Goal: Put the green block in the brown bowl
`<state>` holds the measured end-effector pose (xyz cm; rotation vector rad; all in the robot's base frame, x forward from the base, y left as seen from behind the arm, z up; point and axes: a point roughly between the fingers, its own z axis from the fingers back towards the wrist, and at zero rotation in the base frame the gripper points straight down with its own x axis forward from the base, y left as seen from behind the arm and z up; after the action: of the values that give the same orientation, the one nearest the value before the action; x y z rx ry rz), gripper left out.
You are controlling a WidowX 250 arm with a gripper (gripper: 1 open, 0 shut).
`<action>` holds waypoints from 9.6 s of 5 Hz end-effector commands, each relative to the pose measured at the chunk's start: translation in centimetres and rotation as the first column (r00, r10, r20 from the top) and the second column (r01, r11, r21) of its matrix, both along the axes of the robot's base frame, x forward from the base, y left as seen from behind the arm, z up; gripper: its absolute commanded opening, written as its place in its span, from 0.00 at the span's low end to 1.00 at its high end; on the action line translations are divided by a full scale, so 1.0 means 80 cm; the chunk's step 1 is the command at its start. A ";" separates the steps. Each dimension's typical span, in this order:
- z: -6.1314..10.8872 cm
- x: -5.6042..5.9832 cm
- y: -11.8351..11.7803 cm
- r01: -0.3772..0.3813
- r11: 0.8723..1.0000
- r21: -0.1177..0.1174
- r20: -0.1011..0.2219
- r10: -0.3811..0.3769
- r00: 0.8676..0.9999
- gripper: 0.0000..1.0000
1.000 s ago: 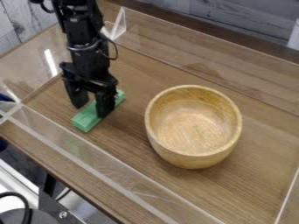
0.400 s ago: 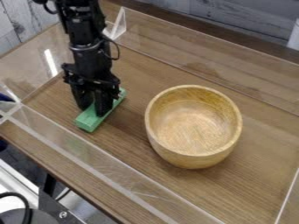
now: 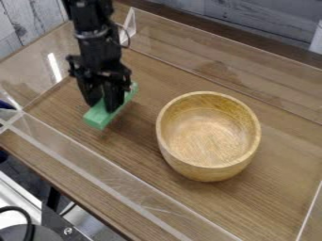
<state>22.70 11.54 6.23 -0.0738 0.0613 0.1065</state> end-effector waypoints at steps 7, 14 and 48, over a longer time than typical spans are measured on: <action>0.003 0.040 0.015 0.006 0.999 0.037 0.069 -0.008 0.998 0.00; 0.041 0.057 -0.005 0.012 1.000 0.009 0.104 -0.013 0.994 0.00; 0.027 0.065 -0.184 0.301 0.952 -0.063 0.030 -0.299 0.954 0.00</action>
<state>26.69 -3.42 7.10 -0.1376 0.1160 -0.2057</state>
